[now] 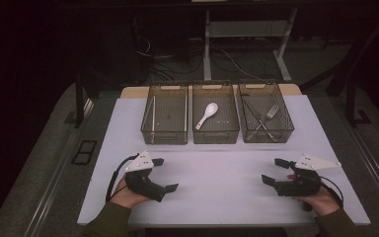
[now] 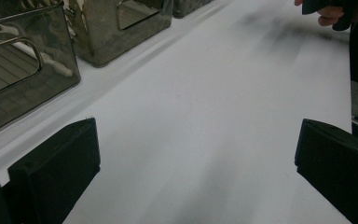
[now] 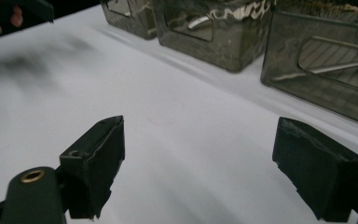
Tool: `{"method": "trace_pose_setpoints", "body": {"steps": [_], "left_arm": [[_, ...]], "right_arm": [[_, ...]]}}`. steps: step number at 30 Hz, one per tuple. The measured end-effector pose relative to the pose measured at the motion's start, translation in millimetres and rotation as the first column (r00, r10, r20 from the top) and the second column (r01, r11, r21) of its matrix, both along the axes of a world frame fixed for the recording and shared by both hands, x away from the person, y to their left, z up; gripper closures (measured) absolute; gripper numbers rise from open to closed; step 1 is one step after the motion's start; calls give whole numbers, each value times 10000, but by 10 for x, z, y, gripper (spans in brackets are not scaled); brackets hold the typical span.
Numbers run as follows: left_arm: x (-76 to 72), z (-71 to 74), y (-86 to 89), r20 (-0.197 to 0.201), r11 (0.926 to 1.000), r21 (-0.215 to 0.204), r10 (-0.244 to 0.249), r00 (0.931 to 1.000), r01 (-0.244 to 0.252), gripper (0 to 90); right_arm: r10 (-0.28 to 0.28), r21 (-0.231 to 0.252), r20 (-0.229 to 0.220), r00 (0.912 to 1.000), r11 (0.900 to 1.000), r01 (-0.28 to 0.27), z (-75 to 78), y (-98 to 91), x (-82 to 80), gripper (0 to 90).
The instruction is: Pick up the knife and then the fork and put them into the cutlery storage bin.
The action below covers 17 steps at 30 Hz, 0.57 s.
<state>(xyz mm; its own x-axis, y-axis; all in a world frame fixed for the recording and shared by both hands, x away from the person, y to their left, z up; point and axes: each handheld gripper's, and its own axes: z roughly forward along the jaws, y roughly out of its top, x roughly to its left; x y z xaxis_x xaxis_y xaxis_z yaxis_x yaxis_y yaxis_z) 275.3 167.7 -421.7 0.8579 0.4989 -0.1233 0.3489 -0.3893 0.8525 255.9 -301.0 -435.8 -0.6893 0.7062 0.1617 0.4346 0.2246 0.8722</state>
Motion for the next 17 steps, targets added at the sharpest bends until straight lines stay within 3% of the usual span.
{"method": "trace_pose_setpoints", "body": {"steps": [3, 17], "left_arm": [[2, -5, -1, -7, 10000, -10, -12, 10000, 12, 0], [9, -16, -9, -92, 10000, 38, -88, 9999, 88, 0]], "right_arm": [[62, -282, -12, 10000, 9996, -62, -30, -28, -6, 166], [21, -277, -69, 10000, 9996, -22, -31, -42, -7, 151]]}}
